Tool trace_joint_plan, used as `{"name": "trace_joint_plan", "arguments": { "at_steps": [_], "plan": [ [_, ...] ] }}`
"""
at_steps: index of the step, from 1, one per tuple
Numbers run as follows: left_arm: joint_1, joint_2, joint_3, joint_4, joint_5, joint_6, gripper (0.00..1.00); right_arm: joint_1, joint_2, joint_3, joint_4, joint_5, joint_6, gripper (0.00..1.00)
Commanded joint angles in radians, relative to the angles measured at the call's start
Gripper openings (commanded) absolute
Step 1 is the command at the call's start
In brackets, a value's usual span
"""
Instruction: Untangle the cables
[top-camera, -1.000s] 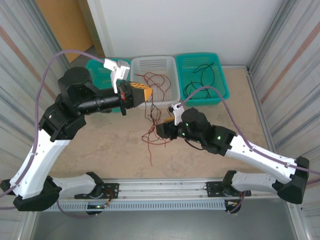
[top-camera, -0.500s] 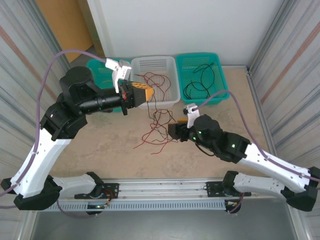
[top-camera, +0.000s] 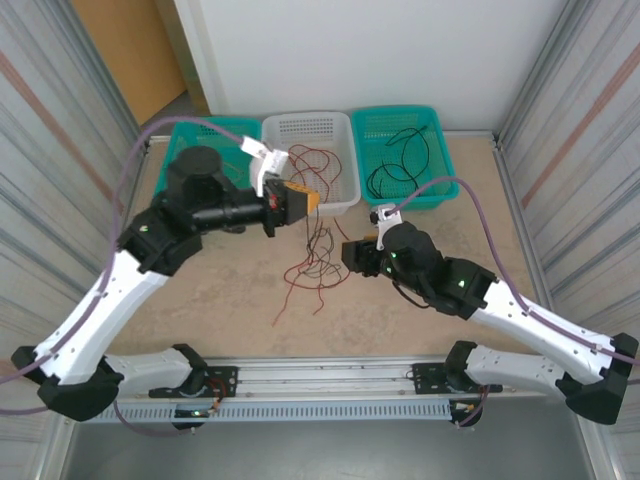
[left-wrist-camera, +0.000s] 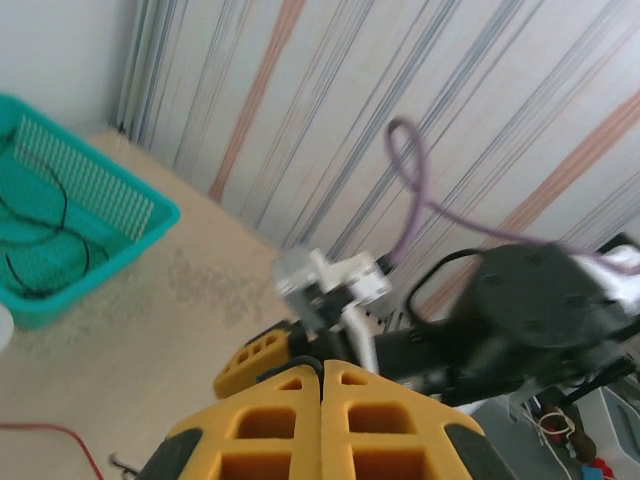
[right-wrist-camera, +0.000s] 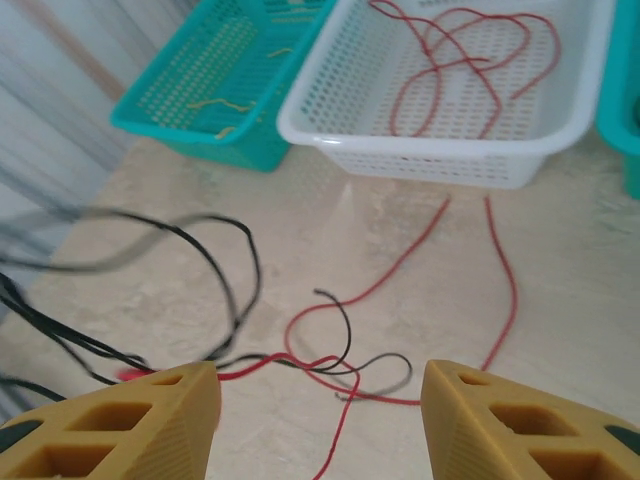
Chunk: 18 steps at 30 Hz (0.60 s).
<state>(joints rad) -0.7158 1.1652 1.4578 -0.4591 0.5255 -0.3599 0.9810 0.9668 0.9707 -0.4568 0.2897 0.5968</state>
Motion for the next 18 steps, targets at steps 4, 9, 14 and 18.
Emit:
{"name": "trace_joint_plan", "arguments": {
  "at_steps": [4,9,14,18],
  "plan": [
    [-0.010,0.088,-0.260,0.275,0.007,-0.125,0.00,-0.006,-0.012,0.008,-0.218,0.210,0.169,0.55],
    [-0.052,0.189,-0.250,0.252,-0.056,-0.034,0.73,-0.008,-0.023,-0.038,-0.202,0.158,0.192,0.57],
    [-0.058,0.103,-0.191,0.004,-0.299,0.123,0.83,-0.010,0.016,-0.026,-0.191,0.118,0.179,0.62],
    [-0.031,-0.036,-0.237,-0.118,-0.372,0.127,0.86,-0.010,0.098,-0.028,-0.095,-0.004,0.127,0.68]
  ]
}}
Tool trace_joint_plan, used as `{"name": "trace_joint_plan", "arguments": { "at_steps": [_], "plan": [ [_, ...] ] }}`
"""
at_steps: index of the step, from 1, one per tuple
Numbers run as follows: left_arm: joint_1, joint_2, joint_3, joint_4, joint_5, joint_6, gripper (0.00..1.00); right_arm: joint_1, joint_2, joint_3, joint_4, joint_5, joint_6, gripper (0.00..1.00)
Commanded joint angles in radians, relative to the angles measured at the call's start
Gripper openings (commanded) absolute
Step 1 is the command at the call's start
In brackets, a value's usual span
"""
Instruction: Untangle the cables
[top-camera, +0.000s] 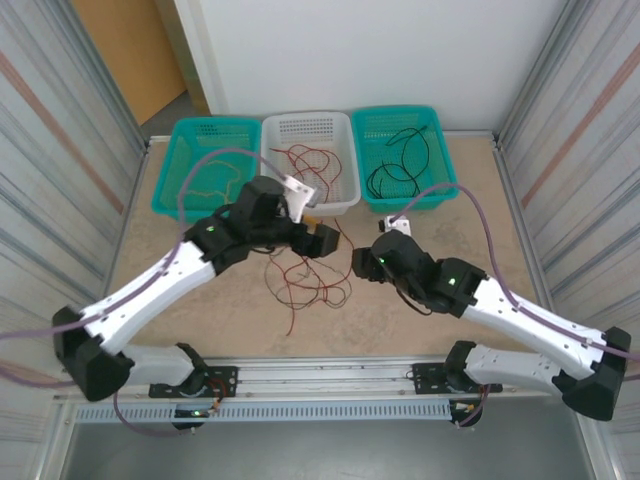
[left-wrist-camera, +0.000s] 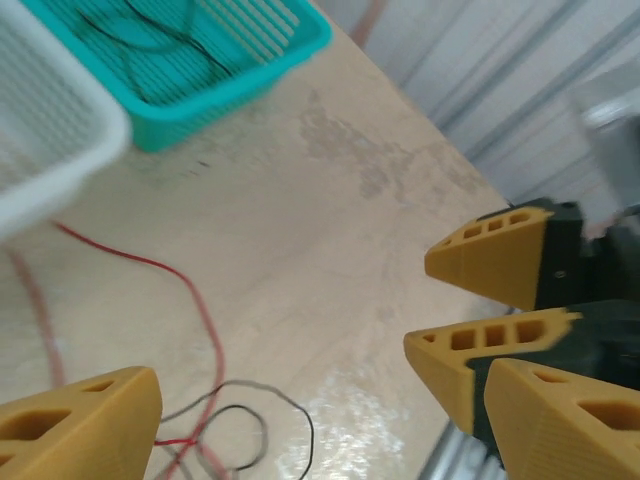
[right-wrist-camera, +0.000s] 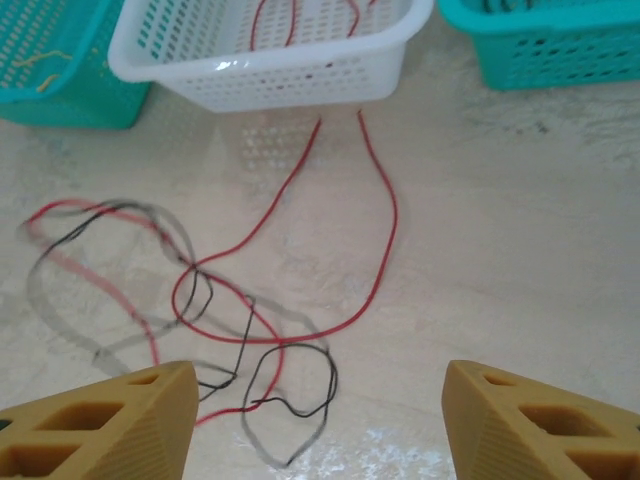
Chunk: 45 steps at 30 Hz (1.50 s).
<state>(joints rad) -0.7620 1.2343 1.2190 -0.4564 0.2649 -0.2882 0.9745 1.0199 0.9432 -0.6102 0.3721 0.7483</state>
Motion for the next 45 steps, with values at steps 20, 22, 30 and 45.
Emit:
{"name": "trace_joint_plan", "arguments": {
  "at_steps": [20,22,30,45],
  "plan": [
    [0.396,-0.219,-0.453,-0.050,-0.120,-0.179,0.56,-0.033,0.655,0.281,0.055,-0.226,-0.098,0.62],
    [0.398,-0.169,-0.457,-0.022,-0.116,-0.179,0.54,-0.066,0.678,0.275,0.052,-0.230,-0.095,0.62],
    [0.446,0.115,-0.410,0.167,-0.120,-0.186,0.22,-0.064,0.702,0.266,0.068,-0.269,-0.095,0.60],
    [0.406,0.427,-0.317,0.237,-0.138,-0.229,0.32,-0.026,0.591,0.245,0.067,-0.259,-0.059,0.60]
  ]
}}
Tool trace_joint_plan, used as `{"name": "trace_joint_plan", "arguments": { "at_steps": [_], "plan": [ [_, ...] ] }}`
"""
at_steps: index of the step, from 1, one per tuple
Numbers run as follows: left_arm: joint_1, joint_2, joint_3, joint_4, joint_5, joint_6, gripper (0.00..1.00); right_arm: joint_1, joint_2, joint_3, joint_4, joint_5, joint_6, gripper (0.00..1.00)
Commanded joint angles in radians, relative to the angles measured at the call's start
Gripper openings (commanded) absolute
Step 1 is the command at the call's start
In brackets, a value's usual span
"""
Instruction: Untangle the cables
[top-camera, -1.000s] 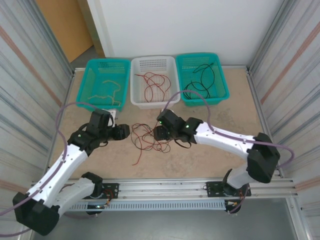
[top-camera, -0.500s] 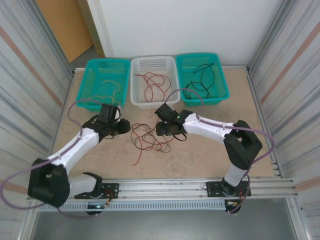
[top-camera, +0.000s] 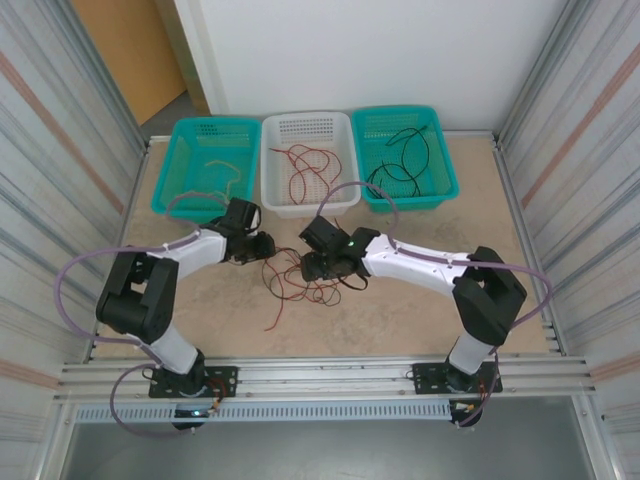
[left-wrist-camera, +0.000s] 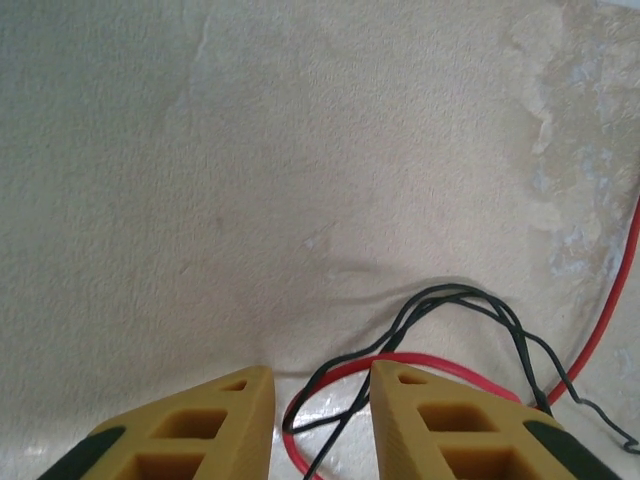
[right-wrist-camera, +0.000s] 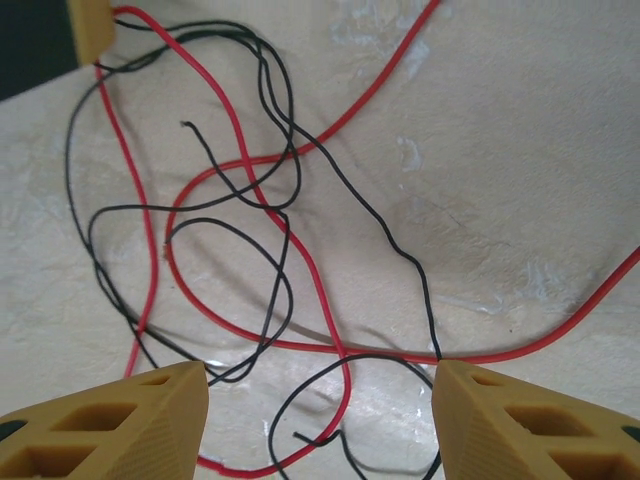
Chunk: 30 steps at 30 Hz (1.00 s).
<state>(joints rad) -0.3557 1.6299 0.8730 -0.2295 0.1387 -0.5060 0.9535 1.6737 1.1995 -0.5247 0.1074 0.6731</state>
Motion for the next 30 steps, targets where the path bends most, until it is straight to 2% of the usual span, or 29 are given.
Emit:
{"name": "trace_joint_plan", "arguments": {
  "at_steps": [1,6,8,13,17,20,24,30],
  "plan": [
    [-0.001,0.042,0.033,0.012,-0.008,-0.009,0.31,-0.005,-0.072,-0.015,-0.020,0.008,0.018,0.60],
    [-0.002,0.076,0.050,0.002,-0.011,-0.011,0.14,-0.005,-0.149,-0.047,-0.021,0.013,0.033,0.60],
    [-0.002,0.059,0.051,-0.009,-0.011,-0.011,0.00,-0.005,-0.177,-0.054,-0.025,0.015,0.038,0.60],
    [-0.033,-0.104,0.036,-0.061,-0.016,0.004,0.00,-0.012,-0.233,-0.055,-0.016,0.015,0.038,0.61],
    [-0.117,-0.326,0.032,-0.108,-0.050,0.035,0.00,-0.013,-0.263,-0.045,-0.003,0.002,0.036,0.61],
    [-0.182,-0.446,0.049,-0.132,-0.022,0.077,0.00,-0.012,-0.276,-0.030,0.003,0.017,0.011,0.62],
    [-0.273,-0.524,0.103,-0.192,-0.017,0.141,0.00,-0.017,-0.291,0.025,-0.027,0.040,-0.052,0.66],
    [-0.325,-0.584,0.172,-0.242,0.005,0.159,0.00,-0.059,-0.323,0.079,-0.063,0.017,-0.132,0.67]
  ]
}}
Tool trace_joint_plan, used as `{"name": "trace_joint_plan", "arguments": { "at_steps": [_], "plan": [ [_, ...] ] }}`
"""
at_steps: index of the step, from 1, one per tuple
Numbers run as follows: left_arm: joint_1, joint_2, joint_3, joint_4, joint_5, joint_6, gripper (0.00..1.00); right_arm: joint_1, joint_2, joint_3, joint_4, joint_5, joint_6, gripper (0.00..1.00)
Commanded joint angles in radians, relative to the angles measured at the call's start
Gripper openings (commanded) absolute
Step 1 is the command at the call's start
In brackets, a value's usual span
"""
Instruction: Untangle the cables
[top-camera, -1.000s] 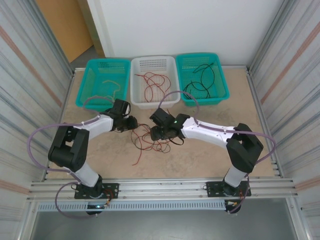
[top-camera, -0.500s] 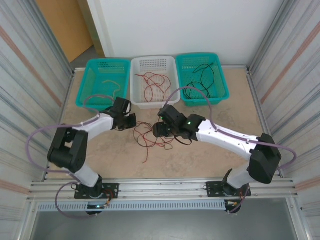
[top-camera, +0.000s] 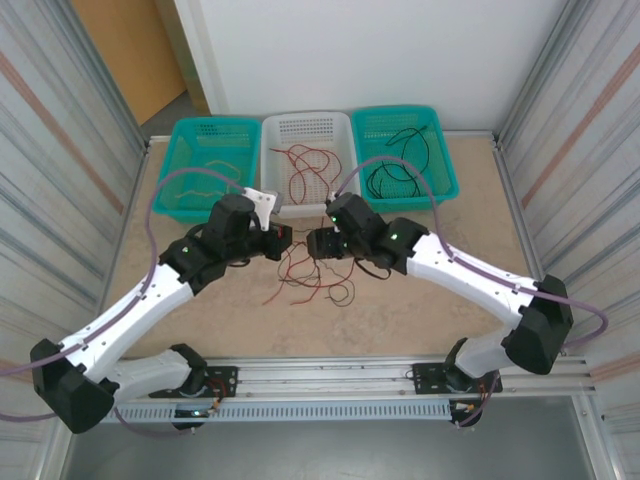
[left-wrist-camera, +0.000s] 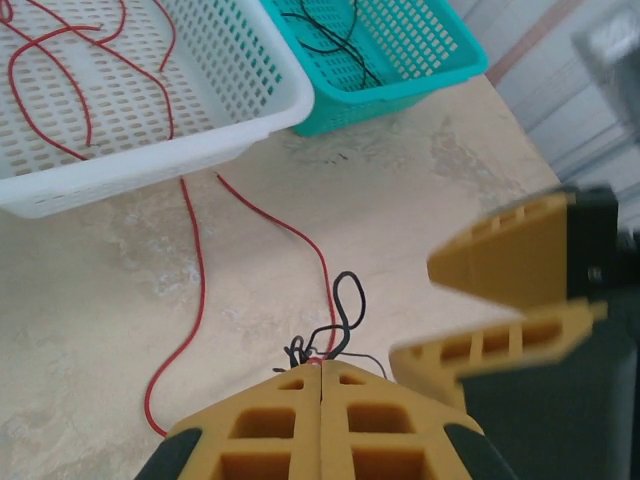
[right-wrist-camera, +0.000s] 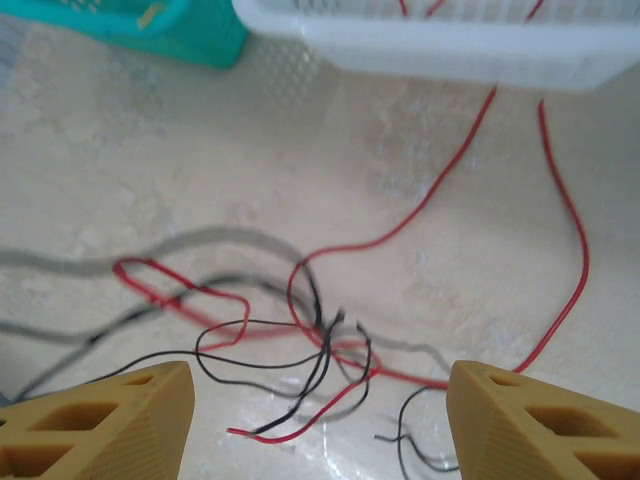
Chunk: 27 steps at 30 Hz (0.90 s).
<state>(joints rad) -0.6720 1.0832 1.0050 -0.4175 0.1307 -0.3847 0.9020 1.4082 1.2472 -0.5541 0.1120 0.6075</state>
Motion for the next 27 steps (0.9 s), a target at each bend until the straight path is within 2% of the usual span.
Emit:
{"name": "trace_joint_plan", "arguments": {
  "at_steps": [1,6,10,15,18,20,23,27],
  "plan": [
    [-0.012,-0.045,0.048,-0.053,0.019,0.039,0.00,-0.011,-0.075,0.025,-0.029,0.010,-0.076,0.67],
    [-0.015,-0.052,0.094,-0.054,0.086,0.065,0.00,-0.013,-0.142,-0.010,0.024,-0.035,-0.118,0.68],
    [-0.017,-0.055,0.132,-0.066,0.077,0.060,0.00,0.007,-0.177,-0.022,0.057,-0.090,-0.140,0.68],
    [-0.017,-0.052,0.178,-0.069,0.091,0.047,0.00,0.096,-0.218,-0.067,0.127,-0.028,-0.143,0.69],
    [-0.018,-0.059,0.194,-0.067,0.116,0.048,0.00,0.075,-0.225,-0.082,0.127,0.010,-0.119,0.69],
    [-0.017,-0.067,0.202,-0.066,0.116,0.048,0.00,0.016,-0.260,-0.114,0.160,-0.047,-0.089,0.69],
    [-0.017,-0.070,0.219,-0.072,0.115,0.049,0.00,-0.062,-0.327,-0.155,0.204,-0.135,-0.061,0.66],
    [-0.017,-0.063,0.236,-0.071,0.129,0.044,0.00,-0.058,-0.360,-0.156,0.178,-0.173,-0.089,0.49]
  ]
}}
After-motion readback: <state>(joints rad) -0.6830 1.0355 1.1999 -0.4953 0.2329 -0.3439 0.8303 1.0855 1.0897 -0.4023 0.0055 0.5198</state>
